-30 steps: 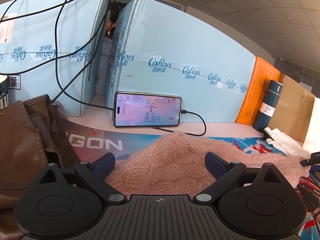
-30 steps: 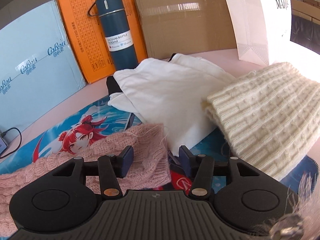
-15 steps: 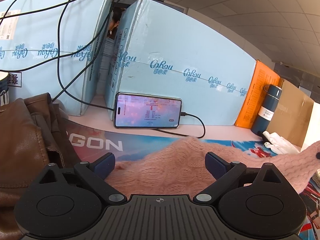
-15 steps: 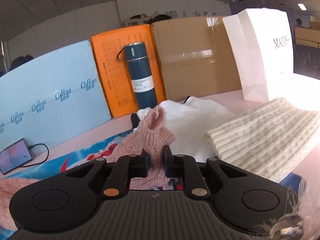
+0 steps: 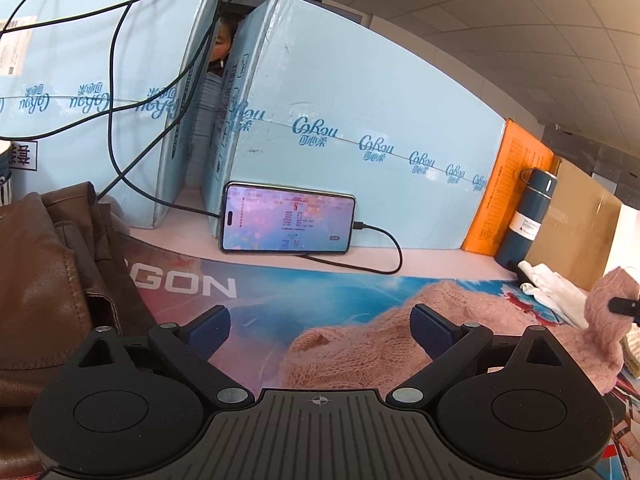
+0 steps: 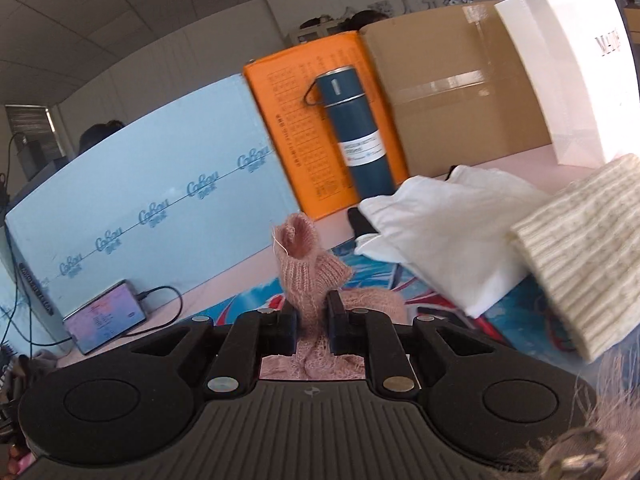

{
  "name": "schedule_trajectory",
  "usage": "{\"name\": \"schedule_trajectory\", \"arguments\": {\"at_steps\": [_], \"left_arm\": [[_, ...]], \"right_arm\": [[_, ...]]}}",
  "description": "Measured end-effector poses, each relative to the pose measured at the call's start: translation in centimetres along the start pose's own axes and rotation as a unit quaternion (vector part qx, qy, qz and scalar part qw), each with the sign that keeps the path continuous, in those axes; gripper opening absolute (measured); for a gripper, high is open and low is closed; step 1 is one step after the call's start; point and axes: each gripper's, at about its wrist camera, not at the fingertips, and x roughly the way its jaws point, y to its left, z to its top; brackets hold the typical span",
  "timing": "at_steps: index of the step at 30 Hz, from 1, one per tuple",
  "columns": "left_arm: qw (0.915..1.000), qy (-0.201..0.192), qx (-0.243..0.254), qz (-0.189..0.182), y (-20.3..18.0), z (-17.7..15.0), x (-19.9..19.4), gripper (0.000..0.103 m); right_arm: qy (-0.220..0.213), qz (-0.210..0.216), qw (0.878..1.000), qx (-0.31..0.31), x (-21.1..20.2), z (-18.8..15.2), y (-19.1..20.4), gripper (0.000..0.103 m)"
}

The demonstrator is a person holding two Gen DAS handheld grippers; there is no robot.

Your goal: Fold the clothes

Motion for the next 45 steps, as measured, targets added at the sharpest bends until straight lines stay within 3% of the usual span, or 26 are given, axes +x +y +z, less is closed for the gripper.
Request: {"name": "schedule_trajectory", "arguments": {"at_steps": [4, 6, 8, 10, 11, 23, 27, 29, 32, 35, 39, 42, 43, 45], "left_arm": [[1.0000, -0.004, 0.004, 0.002, -0.2, 0.0, -0.1, 0.098], [1.0000, -0.005, 0.006, 0.000, -0.3, 0.0, -0.2, 0.098], [1.0000, -0.005, 0.007, -0.001, -0.3, 0.0, -0.2, 0.098], [1.0000, -0.006, 0.008, -0.003, -0.4, 0.0, -0.3, 0.098], [0.9999, -0.006, 0.008, -0.004, -0.4, 0.0, -0.3, 0.098], [0.9999, 0.003, 0.013, -0.005, -0.7, -0.2, -0.2, 0.098], [1.0000, 0.003, 0.006, 0.000, -0.4, -0.2, -0.2, 0.098], [1.0000, 0.002, 0.007, 0.002, -0.5, -0.2, -0.3, 0.098], [1.0000, 0.002, 0.009, 0.002, -0.6, -0.2, -0.3, 0.098], [1.0000, 0.001, 0.009, 0.002, -0.6, -0.2, -0.3, 0.098], [1.0000, 0.003, 0.006, 0.004, -0.5, -0.2, -0.2, 0.098], [1.0000, 0.006, 0.005, 0.003, -0.5, -0.2, -0.1, 0.098], [1.0000, 0.006, 0.006, 0.003, -0.5, -0.2, -0.1, 0.098], [0.9999, 0.008, 0.006, 0.002, -0.5, -0.2, -0.1, 0.098]], "right_arm": [[0.058, 0.034, 0.997, -0.024, 2.7, -1.4, 3.5, 0.014], [0.065, 0.040, 0.996, -0.039, 3.0, -1.9, 4.7, 0.023], [0.072, 0.048, 0.995, -0.051, 3.3, -2.4, 5.8, 0.052], [0.051, 0.089, 0.995, -0.018, 2.6, -1.8, 5.6, 0.064], [0.043, 0.105, 0.994, 0.002, 2.4, -1.4, 5.2, 0.064], [0.096, 0.079, 0.992, 0.031, 4.5, -4.2, 4.7, 0.064], [0.032, 0.074, 0.996, 0.027, 1.6, -3.3, 4.8, 0.071], [-0.020, 0.037, 0.999, 0.028, -0.1, -3.0, 4.2, 0.082], [-0.063, -0.069, 0.995, 0.032, -1.1, -3.0, 2.9, 0.086], [-0.032, -0.127, 0.991, 0.039, 0.0, -3.1, 1.0, 0.089], [0.029, -0.127, 0.990, 0.058, 2.2, -4.0, -0.3, 0.091], [0.029, -0.110, 0.993, 0.029, 2.9, -4.7, 0.7, 0.092], [0.035, -0.103, 0.994, 0.017, 3.3, -4.9, 1.1, 0.090], [0.042, -0.105, 0.993, -0.011, 3.8, -5.2, 2.2, 0.077]]}}
